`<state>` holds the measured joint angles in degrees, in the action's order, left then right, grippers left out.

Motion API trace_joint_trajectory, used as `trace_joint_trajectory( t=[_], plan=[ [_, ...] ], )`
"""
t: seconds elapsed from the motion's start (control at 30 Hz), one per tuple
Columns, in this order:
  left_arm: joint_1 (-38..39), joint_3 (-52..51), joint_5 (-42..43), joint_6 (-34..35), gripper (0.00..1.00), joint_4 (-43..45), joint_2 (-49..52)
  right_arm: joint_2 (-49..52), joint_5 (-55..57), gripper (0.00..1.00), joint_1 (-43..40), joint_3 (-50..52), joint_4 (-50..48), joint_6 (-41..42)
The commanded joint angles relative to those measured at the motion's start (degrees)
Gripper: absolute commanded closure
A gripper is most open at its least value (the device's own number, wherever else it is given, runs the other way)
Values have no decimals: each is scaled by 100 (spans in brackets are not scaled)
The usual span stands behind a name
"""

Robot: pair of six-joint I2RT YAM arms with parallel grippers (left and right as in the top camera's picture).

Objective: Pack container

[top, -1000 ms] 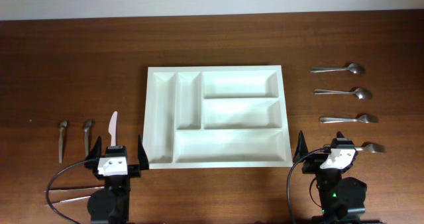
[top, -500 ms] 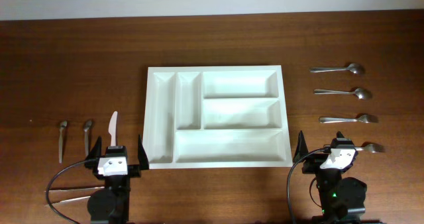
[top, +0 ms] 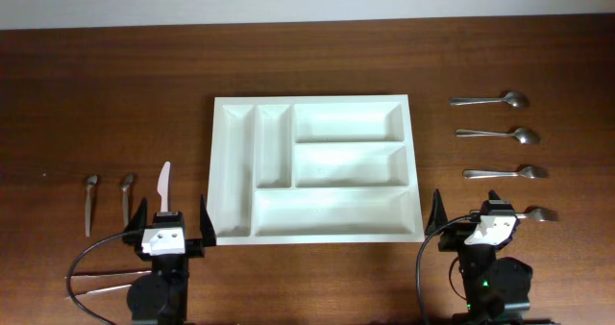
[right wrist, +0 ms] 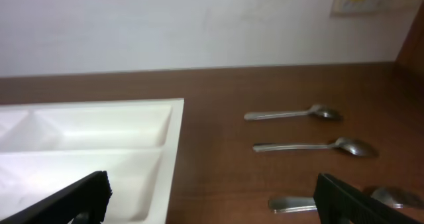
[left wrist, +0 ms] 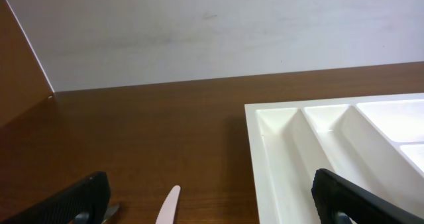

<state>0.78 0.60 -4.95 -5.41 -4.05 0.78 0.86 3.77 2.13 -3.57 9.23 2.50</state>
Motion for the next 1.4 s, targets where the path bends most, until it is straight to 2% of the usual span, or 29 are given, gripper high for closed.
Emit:
trace_joint_trajectory(
  t=[0.0, 0.13, 0.23, 0.7, 0.8, 0.9, 1.1, 1.2, 1.27, 1.37],
  plan=[
    [-31, -11, 17, -90, 1, -26, -44, -55, -31, 1, 44, 26, -439, -59],
    [-31, -11, 17, -90, 1, -26, -44, -55, -11, 1, 44, 26, -1434, -61],
    [-31, -11, 17, -90, 1, -26, -44, -57, -9, 1, 42, 26, -1790, -61],
    [-31, -11, 17, -90, 1, -26, -44, -42, -313, 1, 42, -190, -1488, -17],
    [-31, -11, 15, -90, 1, -26, -44, 111, -299, 1, 37, -601, -848, 0],
    [-31, -11, 17, -90, 1, -26, -44, 651, 205, 1, 35, -1246, 271, 525],
    [-31, -11, 17, -90, 1, -26, -44, 2610, 437, 1, -153, -3139, 1670, 699],
    [-31, -11, 17, -90, 1, -26, -44, 3620, -2, 1, -328, -4450, 2350, 699],
    [-31, -11, 17, -90, 1, -26, -44, 4175, -756, 1, -363, -5268, 2806, 702],
    [-31, -11, 15, -90, 1, -26, -44, 4778, -1484, 1, -361, -6098, 3565, 699]
  ],
)
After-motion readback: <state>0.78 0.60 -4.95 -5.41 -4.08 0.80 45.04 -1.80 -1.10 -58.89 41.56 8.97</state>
